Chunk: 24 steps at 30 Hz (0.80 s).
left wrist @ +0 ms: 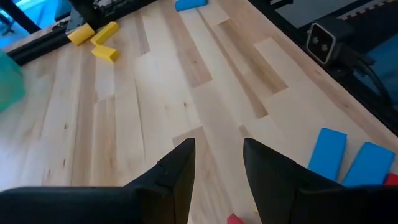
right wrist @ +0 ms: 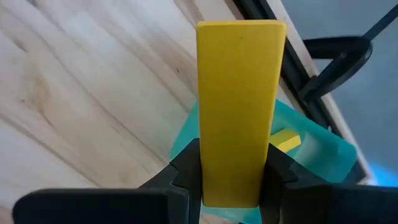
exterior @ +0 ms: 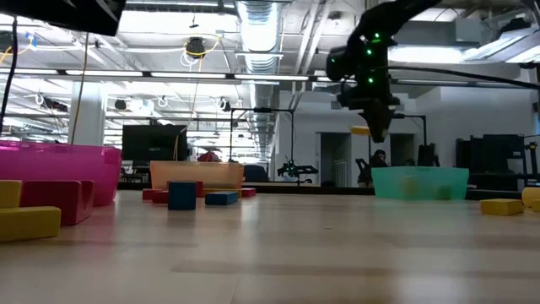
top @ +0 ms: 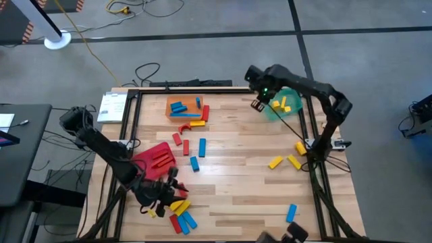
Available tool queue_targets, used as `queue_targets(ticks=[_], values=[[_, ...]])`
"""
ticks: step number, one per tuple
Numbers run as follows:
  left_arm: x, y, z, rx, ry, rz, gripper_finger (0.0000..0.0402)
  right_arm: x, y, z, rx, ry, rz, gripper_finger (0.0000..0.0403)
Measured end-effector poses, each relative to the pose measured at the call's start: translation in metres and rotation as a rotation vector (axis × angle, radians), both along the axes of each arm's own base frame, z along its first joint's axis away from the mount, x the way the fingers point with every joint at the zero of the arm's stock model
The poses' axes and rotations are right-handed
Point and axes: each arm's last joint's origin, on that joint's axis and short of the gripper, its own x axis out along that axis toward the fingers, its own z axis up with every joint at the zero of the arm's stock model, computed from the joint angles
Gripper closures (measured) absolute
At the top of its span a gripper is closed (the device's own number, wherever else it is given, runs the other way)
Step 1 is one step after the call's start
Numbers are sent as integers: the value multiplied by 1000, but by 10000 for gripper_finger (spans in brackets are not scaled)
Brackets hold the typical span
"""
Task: Sort blocks
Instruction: Put the yellow block into the green bin
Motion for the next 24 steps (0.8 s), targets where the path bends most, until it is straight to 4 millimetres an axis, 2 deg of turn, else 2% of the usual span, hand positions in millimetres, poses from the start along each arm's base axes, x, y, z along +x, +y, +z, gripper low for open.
queue_targets(ticks=[5, 8, 14, 19, 24], values=[[-4, -5, 0, 0, -2, -20, 269, -25, -20, -14, 66, -109, -85, 290], [-5, -6, 0, -8, -1, -19, 269, -44, -26, -27, 96, -167, -141, 290], [-5, -6, 0, -8, -3, -17, 269, -83, -20, -40, 83, -194, -252, 290], [-4, -6, 2, 3, -29, -8, 269, -110, -13, -38, 14, -264, -343, 290], [-3, -7, 5, -11, -57, -12, 269, -129, -12, -42, -18, -313, -410, 290]])
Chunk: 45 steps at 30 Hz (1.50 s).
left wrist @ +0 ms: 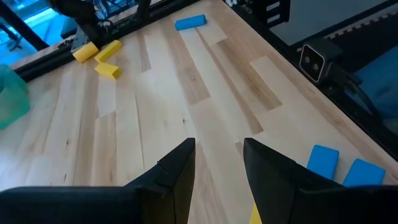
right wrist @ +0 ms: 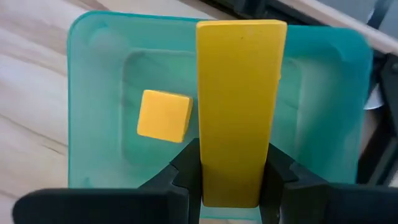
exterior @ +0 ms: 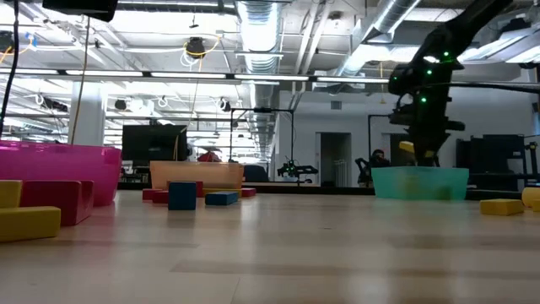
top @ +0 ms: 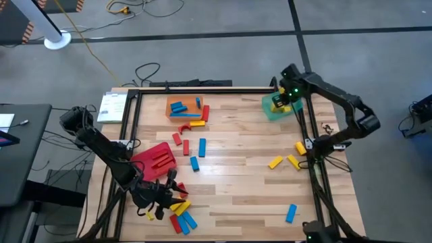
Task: Sort blocks
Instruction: Put the yellow block into the green bin, then put the blue block into the orange bin
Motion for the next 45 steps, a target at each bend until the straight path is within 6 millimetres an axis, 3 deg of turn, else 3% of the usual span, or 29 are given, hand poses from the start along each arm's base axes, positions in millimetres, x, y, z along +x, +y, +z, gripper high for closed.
queue_targets(ticks=[13, 17, 29, 39, 45], values=[[0, 0, 1, -29, -8, 8, 269, 7, -10, -30, 121, 31, -2, 289], [0, -1, 1, -35, -5, 8, 269, 9, -8, -32, 139, 40, 0, 270], [0, -1, 1, -33, -4, 7, 269, 2, 8, 0, 56, -20, -37, 177], [0, -1, 1, -37, -3, 7, 269, 21, 43, 27, -26, -80, 104, 173], [-4, -6, 4, -7, 34, -13, 269, 42, 82, 38, -26, -107, 259, 173]])
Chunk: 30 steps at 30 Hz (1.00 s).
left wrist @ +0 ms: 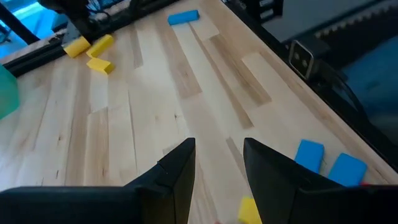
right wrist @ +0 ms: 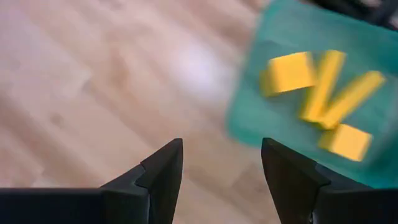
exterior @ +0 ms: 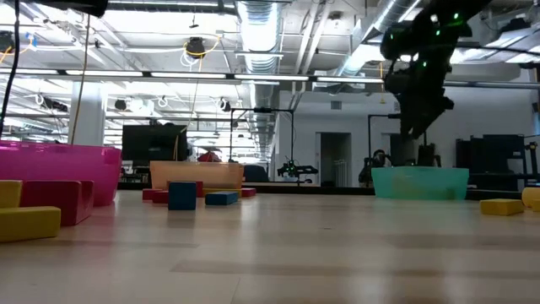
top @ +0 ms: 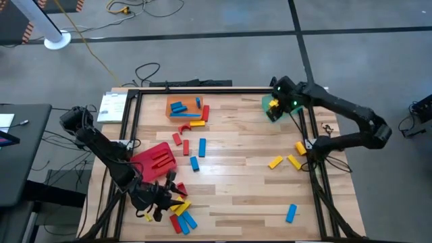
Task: Sort blocks
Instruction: Put the blue block into the orange bin
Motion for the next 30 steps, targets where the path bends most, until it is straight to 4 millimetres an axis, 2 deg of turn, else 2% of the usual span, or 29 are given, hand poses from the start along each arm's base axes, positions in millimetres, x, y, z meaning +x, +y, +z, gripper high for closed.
queue_targets(ticks=[5, 11, 17, 25, 30], values=[[-8, -6, 12, 55, 80, -21, 269, 21, 42, 7, 30, -58, 160, 173], [-20, -3, 29, 57, 177, 11, 269, 50, 92, 10, 21, -156, 372, 173], [-29, 1, 31, 19, 244, 71, 269, 84, 138, 10, -19, -318, 592, 173], [-37, 3, 25, -64, 344, 140, 269, 122, 188, -12, -50, -405, 824, 173], [-41, -1, 24, -105, 368, 139, 269, 133, 217, -32, -2, -402, 932, 173]])
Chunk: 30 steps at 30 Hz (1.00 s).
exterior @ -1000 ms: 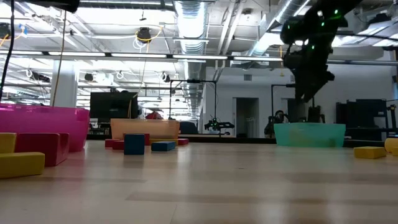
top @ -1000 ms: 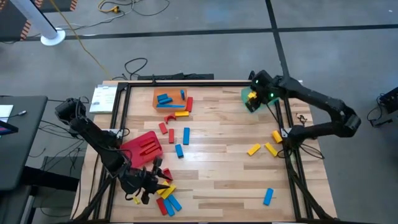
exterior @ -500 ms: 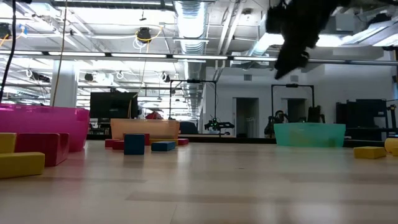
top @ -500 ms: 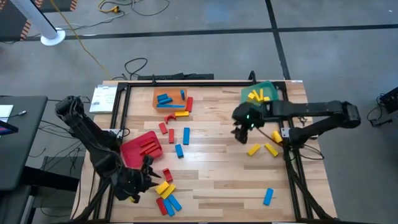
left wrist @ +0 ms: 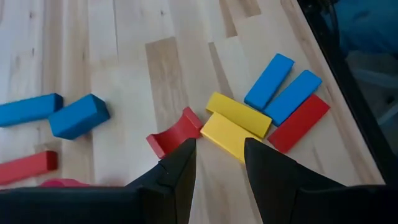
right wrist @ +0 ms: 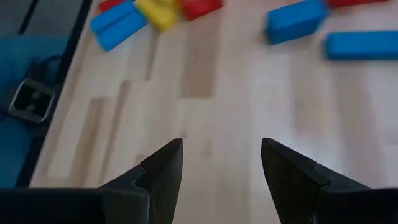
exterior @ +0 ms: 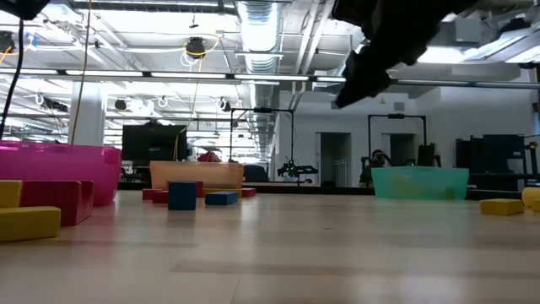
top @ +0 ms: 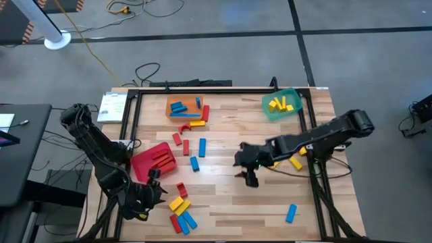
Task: Sort blocks
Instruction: Put the blue block into the orange bin
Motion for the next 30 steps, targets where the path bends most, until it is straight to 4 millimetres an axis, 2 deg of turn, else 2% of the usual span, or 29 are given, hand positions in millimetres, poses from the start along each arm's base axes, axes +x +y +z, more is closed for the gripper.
queue_targets(ticks=[6, 10, 17, 23, 30], values=[[-2, -2, 0, -39, 13, 18, 269, 4, 37, -18, 43, 12, 147, 173], [-2, -2, 0, -43, 13, 20, 269, -4, 57, -26, 55, 69, 204, 173], [-2, -2, 0, -35, 11, 15, 269, -36, 89, -36, 98, 296, 171, 173], [-1, -1, 0, 19, -26, 12, 269, -68, 117, -41, 103, 461, 135, 193], [2, 2, 1, 74, -65, 20, 269, -105, 147, -44, 116, 565, 81, 212]])
